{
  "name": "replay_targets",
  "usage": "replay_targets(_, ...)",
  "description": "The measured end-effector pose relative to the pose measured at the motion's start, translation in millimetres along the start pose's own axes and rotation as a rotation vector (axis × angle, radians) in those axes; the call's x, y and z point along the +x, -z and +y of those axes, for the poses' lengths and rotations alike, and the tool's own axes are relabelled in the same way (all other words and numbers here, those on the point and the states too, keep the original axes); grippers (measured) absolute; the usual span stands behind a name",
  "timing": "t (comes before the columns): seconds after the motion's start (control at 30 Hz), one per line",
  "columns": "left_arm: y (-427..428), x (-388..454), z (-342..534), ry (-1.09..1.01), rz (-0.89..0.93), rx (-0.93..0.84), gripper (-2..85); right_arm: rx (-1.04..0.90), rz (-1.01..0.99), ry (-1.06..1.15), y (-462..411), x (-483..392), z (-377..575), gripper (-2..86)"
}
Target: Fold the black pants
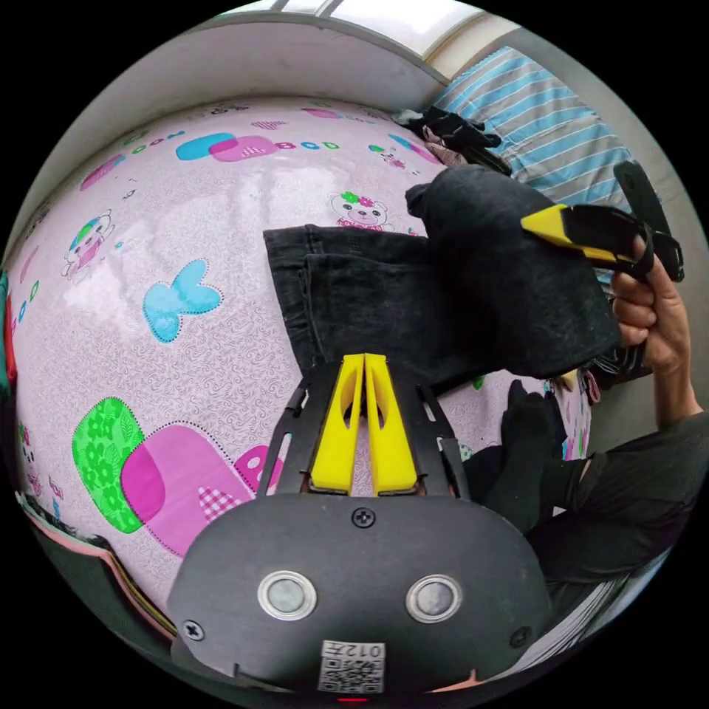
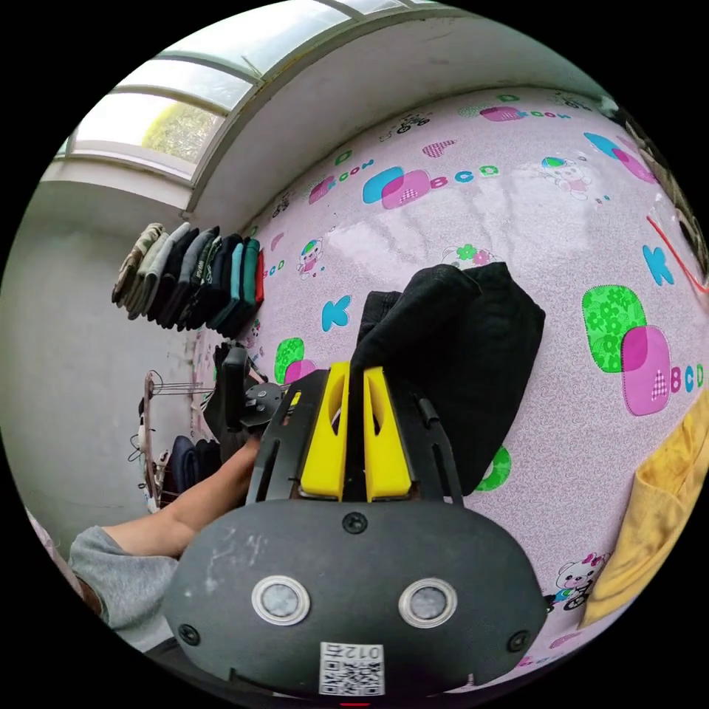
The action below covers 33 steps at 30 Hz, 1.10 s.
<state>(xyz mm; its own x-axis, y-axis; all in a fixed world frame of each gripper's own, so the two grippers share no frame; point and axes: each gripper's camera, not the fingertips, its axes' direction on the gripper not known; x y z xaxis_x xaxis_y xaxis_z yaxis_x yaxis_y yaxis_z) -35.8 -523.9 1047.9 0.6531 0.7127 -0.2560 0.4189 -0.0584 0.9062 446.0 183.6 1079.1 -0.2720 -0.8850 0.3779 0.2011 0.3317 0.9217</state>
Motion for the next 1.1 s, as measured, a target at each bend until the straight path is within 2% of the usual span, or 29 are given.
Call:
replay_targets(0.13,12,8,-14,-0.056,-0.042,-0.05,0.8,-0.036,0.094,0.042,-54,-16,-1,2.8)
replay_targets(0.23,40,-1,-16,-0.008,-0.014,-0.02,0.8,-0.105,0.141,0.088,-99,-15,2,6.1)
replay_targets(0.37,75,-23,-6,0.068,0.024,0.019,1.1,-0.173,0.032,0.076,-127,13,13,9.2)
replay_targets(0.57,114,-55,-5,0.15,0.202,0.105,2.0,-0.091,-0.14,0.006,-80,71,42,8.7)
replay_targets(0.73,131,-63,-22,0.144,0.276,0.087,4.4,0.042,-0.141,-0.103,-6,148,90,9.4)
replay_targets(0.9,123,-47,-46,0.071,0.236,-0.03,4.5,0.098,-0.179,-0.269,41,235,151,11.3)
replay_targets(1.1,122,-20,-61,0.008,0.12,-0.088,2.7,0.015,-0.245,-0.342,40,295,188,13.5)
